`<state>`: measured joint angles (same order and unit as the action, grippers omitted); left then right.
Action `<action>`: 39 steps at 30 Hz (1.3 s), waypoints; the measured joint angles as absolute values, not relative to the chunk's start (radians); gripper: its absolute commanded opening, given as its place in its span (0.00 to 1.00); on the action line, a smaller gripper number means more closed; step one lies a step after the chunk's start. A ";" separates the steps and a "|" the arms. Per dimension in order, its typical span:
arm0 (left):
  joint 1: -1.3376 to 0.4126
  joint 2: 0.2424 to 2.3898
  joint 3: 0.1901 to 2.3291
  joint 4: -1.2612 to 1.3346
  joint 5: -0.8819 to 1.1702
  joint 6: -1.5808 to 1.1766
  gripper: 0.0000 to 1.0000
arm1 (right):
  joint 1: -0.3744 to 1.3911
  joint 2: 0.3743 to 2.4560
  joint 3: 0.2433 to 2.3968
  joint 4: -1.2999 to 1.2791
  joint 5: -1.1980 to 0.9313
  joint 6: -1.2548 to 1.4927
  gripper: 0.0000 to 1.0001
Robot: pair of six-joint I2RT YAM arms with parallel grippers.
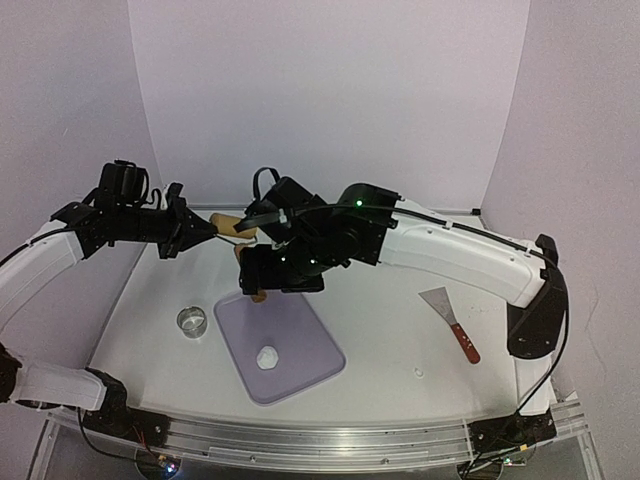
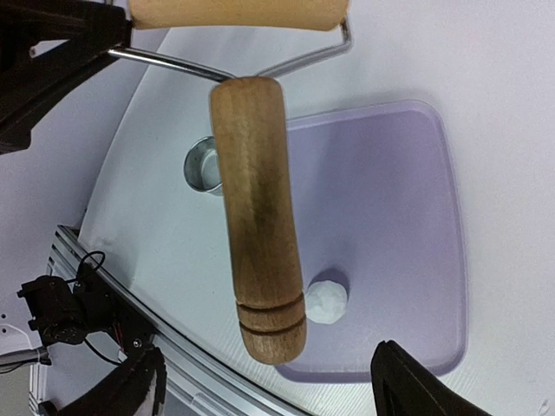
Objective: Roll out the dumpling wrappers from the dough
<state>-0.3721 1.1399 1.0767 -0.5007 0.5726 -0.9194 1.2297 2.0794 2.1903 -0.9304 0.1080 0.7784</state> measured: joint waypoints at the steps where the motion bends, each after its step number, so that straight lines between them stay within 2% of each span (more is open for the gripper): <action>1: -0.372 1.135 1.077 -0.501 0.566 -0.922 0.00 | 1.230 2.065 2.167 -0.920 0.118 0.785 0.94; 6: -0.372 1.105 1.077 -0.499 0.532 -0.950 0.00 | 1.229 1.900 1.898 -0.703 0.171 0.876 0.98; 10: -0.372 1.079 1.078 -0.491 0.511 -0.999 0.00 | 1.227 1.669 1.481 -0.269 0.217 1.050 0.98; 12: -0.372 1.069 1.079 -0.476 0.499 -1.029 0.00 | 1.226 1.621 1.363 -0.075 0.241 1.136 0.98; 18: -0.372 1.053 1.096 -0.434 0.473 -1.118 0.00 | 1.220 1.674 1.330 0.285 0.240 1.253 0.98; 24: -0.372 1.024 1.108 -0.392 0.447 -1.197 0.00 | 1.220 1.720 1.330 0.513 0.236 1.302 0.98; 31: -0.372 0.979 1.151 -0.402 0.412 -1.231 0.00 | 1.218 1.724 1.330 0.635 0.239 1.310 0.98; 39: -0.372 0.959 1.233 -0.428 0.398 -1.232 0.00 | 1.217 1.720 1.296 0.650 0.260 1.308 0.98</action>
